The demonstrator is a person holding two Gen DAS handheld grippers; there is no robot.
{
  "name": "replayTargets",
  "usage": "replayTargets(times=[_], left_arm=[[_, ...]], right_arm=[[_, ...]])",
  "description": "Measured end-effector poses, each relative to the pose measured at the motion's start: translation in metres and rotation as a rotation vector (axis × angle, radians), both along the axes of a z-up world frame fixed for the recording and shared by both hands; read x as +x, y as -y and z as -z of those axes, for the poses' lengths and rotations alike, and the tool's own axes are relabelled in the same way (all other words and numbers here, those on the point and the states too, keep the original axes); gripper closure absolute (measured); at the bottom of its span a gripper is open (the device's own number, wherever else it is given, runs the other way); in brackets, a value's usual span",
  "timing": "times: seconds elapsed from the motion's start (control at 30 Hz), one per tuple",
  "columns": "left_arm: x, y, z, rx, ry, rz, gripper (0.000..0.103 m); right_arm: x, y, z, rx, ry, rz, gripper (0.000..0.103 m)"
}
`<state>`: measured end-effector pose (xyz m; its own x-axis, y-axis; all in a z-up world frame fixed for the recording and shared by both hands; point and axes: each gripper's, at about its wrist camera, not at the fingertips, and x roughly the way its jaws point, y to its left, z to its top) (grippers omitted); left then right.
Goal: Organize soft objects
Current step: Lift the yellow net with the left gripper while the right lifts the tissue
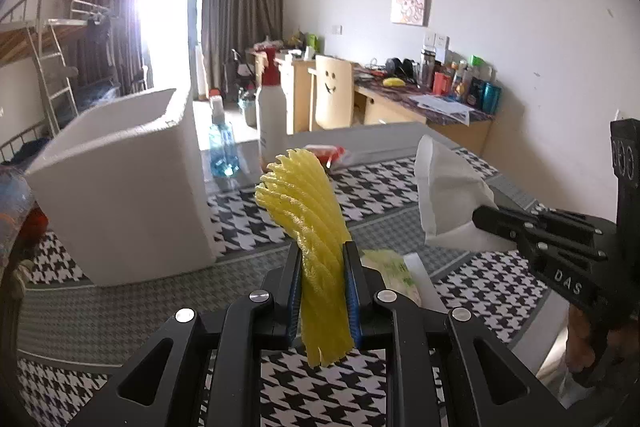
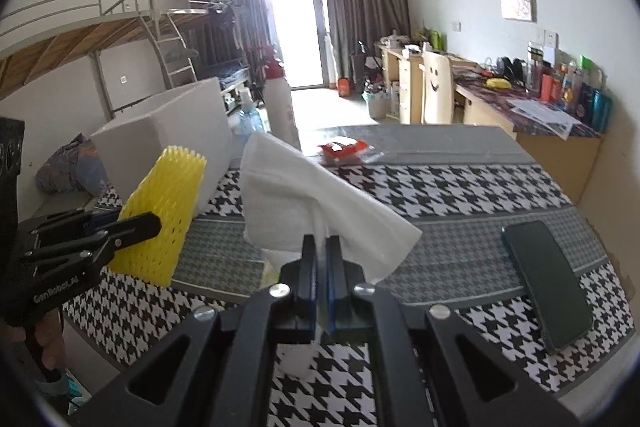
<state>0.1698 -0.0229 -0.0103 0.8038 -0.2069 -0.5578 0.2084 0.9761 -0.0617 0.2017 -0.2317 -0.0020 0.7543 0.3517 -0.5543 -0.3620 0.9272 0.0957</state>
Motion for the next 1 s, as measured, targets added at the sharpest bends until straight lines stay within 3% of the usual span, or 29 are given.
replayTargets(times=[1.0], left_arm=[[0.014, -0.007, -0.039, 0.046, 0.119, -0.037, 0.082]], right_arm=[[0.014, -0.013, -0.031, 0.015, 0.095, -0.032, 0.097]])
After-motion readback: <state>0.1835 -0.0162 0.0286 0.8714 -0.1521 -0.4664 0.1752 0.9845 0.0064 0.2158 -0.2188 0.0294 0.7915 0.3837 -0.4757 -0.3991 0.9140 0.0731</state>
